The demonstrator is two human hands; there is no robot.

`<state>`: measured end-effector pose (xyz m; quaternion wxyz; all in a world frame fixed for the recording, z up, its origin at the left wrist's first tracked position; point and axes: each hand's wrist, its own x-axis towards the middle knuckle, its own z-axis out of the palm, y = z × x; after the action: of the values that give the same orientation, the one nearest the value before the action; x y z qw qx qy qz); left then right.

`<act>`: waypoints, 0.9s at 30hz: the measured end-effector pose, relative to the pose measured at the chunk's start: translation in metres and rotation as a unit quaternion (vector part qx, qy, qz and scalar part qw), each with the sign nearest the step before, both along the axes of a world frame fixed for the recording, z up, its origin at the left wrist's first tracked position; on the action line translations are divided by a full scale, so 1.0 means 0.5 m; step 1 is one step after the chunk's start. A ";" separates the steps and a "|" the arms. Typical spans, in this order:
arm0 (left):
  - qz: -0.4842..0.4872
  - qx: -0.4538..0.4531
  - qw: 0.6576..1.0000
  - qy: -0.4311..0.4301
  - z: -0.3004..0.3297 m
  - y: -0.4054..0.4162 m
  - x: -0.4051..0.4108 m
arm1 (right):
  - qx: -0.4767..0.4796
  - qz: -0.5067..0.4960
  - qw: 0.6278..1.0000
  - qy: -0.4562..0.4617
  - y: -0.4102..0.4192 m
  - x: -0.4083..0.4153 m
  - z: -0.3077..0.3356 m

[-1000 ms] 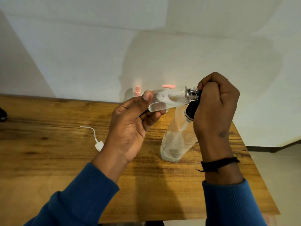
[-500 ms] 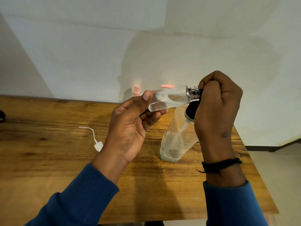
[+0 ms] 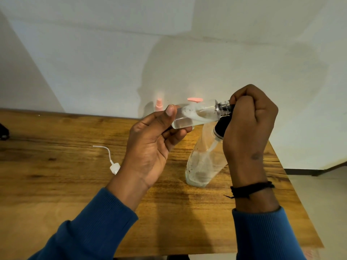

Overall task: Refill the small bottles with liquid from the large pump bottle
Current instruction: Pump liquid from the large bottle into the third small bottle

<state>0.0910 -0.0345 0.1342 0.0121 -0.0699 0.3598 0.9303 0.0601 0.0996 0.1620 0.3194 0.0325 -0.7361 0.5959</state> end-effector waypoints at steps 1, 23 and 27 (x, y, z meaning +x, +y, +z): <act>0.000 0.000 1.000 0.000 0.000 0.000 0.000 | 0.002 0.001 1.000 -0.001 0.002 -0.001 0.000; -0.002 0.002 1.000 -0.006 -0.002 0.003 0.001 | 0.028 -0.007 1.000 -0.008 0.010 -0.005 0.001; 0.001 -0.002 1.000 -0.006 -0.002 0.000 0.001 | 0.013 -0.003 1.000 -0.005 0.005 -0.007 -0.003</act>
<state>0.0917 -0.0343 0.1330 0.0129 -0.0756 0.3611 0.9294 0.0568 0.1020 0.1603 0.3176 0.0313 -0.7452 0.5856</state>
